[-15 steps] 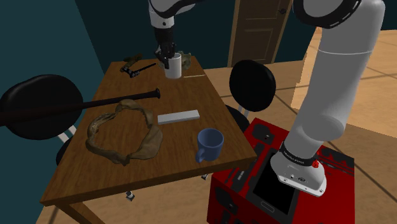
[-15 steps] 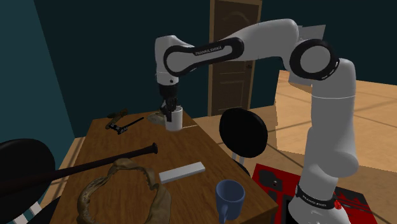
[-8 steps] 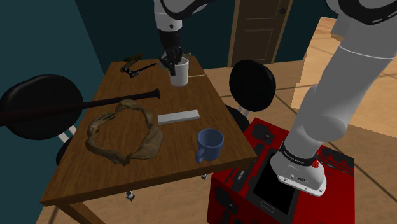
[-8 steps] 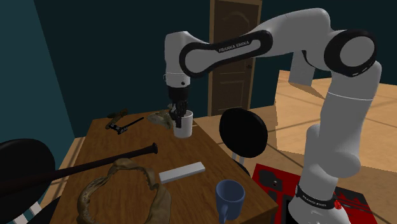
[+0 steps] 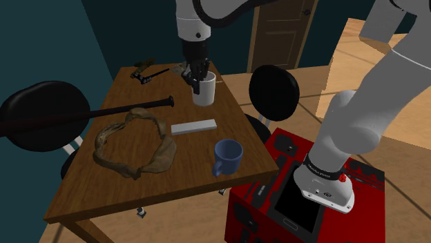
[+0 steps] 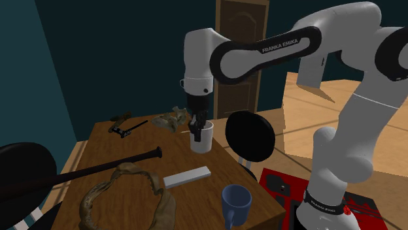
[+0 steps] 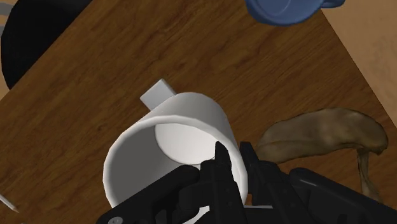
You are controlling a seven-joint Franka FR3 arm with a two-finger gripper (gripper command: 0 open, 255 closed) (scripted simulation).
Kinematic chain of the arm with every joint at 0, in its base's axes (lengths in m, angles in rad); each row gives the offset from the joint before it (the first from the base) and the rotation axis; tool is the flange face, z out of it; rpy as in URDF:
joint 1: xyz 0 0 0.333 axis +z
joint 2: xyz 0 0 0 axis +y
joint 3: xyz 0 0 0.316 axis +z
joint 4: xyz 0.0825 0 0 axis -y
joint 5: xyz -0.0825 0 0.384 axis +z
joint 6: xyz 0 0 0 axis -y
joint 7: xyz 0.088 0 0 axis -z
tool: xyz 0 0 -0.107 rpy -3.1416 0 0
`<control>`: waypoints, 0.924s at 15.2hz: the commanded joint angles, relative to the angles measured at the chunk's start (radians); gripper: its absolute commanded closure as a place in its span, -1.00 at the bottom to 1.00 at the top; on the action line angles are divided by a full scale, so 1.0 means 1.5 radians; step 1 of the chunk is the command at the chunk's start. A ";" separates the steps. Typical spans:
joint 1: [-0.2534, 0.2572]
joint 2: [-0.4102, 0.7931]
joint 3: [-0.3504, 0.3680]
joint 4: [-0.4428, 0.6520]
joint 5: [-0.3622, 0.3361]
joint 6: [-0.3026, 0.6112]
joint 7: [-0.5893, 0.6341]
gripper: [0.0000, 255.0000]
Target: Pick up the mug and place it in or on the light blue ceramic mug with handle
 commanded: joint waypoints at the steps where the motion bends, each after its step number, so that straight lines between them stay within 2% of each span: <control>1: 0.013 -0.034 0.014 -0.025 0.011 -0.009 0.022 1.00; 10: 0.075 -0.162 0.084 -0.109 0.072 -0.048 0.122 1.00; 14: 0.096 -0.192 0.110 -0.131 0.094 -0.055 0.157 1.00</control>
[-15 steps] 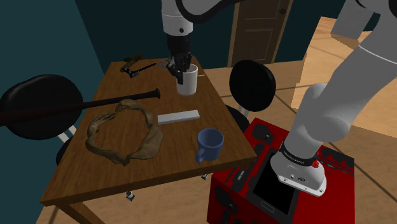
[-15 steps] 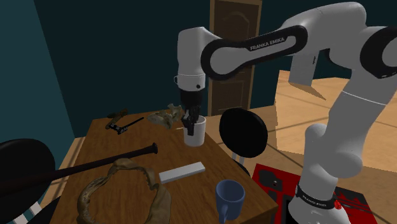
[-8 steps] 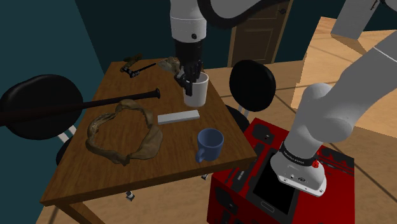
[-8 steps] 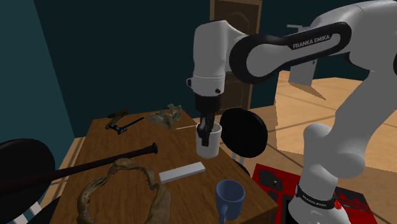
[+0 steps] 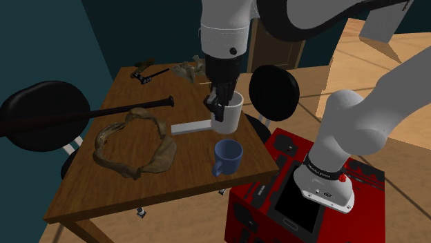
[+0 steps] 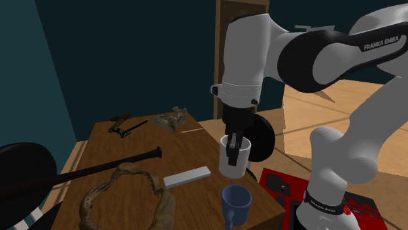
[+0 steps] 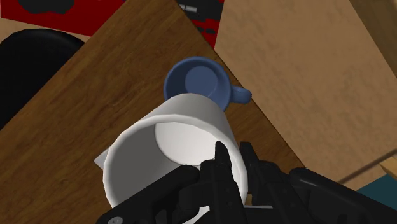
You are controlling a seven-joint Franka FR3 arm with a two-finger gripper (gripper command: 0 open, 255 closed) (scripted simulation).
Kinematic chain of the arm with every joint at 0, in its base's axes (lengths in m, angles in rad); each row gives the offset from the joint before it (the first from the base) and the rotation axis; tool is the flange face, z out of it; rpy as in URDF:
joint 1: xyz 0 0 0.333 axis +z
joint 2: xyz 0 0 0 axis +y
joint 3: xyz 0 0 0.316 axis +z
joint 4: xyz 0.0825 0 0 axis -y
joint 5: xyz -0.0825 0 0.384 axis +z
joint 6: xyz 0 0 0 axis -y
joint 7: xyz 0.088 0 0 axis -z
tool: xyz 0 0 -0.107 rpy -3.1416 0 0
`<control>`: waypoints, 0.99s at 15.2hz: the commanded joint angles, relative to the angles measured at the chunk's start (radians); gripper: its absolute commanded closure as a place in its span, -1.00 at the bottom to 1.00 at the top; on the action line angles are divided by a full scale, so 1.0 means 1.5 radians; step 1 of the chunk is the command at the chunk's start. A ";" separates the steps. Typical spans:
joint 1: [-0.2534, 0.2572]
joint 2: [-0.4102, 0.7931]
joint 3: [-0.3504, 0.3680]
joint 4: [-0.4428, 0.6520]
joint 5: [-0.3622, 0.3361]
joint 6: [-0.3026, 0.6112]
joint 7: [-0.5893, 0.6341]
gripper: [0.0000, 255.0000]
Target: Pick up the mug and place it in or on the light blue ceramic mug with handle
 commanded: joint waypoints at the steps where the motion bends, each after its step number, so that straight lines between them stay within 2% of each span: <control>1: 0.004 -0.002 0.008 -0.013 0.005 0.011 0.008 1.00; 15: 0.009 0.017 0.030 -0.123 0.016 0.140 0.014 1.00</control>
